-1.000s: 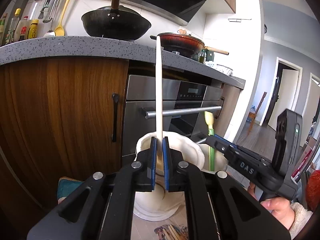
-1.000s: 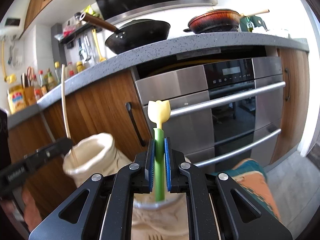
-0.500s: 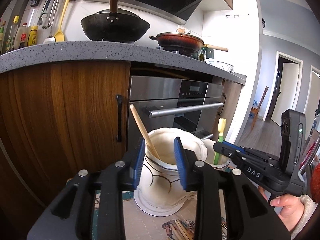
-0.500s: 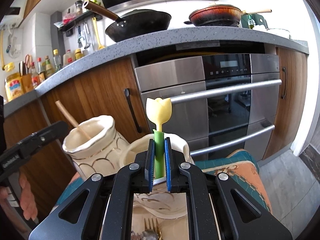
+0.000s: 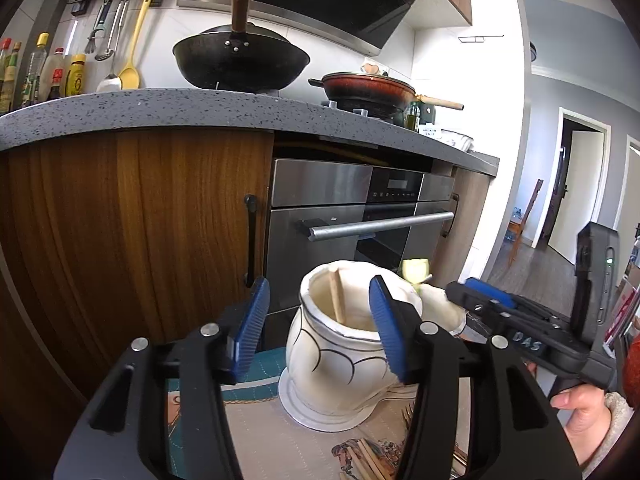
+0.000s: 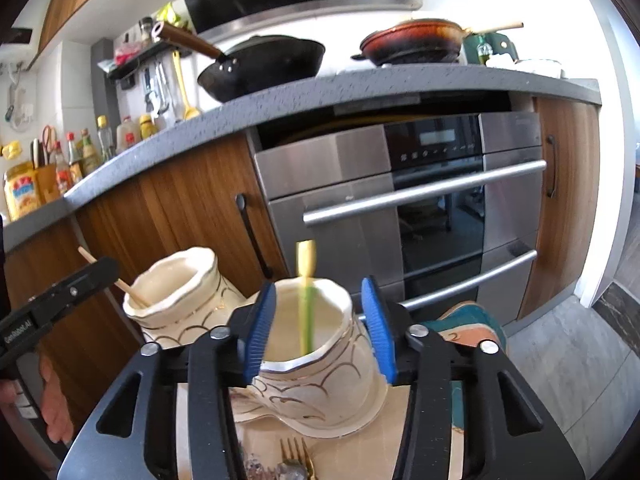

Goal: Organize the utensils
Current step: 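Open both tools to drop the chopstick and green utensil into the holder, then move both tools back over the utensils on the table, then grasp another chopstick with the left tool while the right tool grasps a gold fork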

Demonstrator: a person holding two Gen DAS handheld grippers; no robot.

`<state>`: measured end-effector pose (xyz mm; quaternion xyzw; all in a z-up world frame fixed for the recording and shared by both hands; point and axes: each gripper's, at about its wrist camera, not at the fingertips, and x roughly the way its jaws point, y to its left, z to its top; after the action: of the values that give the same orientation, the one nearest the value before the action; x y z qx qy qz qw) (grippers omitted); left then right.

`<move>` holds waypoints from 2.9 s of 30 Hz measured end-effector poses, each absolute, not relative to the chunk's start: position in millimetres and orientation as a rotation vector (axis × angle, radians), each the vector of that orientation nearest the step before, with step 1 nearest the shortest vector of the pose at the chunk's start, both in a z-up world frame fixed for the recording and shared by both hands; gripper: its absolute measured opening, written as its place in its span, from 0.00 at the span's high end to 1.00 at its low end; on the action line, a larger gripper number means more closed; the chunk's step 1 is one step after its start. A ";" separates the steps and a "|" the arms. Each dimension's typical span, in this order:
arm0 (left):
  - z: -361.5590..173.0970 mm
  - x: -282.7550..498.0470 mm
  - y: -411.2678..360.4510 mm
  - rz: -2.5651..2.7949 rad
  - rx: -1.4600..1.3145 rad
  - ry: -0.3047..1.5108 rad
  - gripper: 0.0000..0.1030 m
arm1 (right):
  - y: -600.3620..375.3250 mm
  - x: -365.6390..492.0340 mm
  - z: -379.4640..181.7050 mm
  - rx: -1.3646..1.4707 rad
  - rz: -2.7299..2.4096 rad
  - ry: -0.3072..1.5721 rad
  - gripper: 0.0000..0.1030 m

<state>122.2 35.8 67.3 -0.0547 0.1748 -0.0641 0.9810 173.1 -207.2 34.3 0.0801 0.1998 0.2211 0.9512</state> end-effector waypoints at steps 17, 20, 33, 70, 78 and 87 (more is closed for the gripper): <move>39.1 52.7 37.2 -0.063 -0.101 0.396 0.06 | -245.9 104.7 30.2 0.213 0.376 0.393 0.07; 31.2 45.2 34.6 -0.057 -0.098 0.426 0.06 | -250.2 94.0 20.9 0.203 0.354 0.409 0.06; -5.2 27.8 15.5 -0.055 -0.036 0.589 0.06 | -265.7 71.5 -5.0 0.226 0.314 0.506 0.06; -52.8 25.7 -36.6 -0.165 0.156 1.021 0.91 | -246.4 79.5 -27.3 0.038 0.327 0.668 0.08; -50.4 33.2 -18.4 -0.132 0.102 0.982 0.94 | -231.3 78.6 -35.0 -0.025 0.387 0.727 0.32; -47.1 32.5 -9.1 -0.132 0.065 0.955 0.94 | -205.6 79.5 -44.3 -0.074 0.497 0.801 0.71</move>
<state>32.5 -9.1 -47.1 0.0311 0.4591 -0.0634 0.8856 79.5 -205.6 -44.3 -0.0356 0.3855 0.2396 0.8903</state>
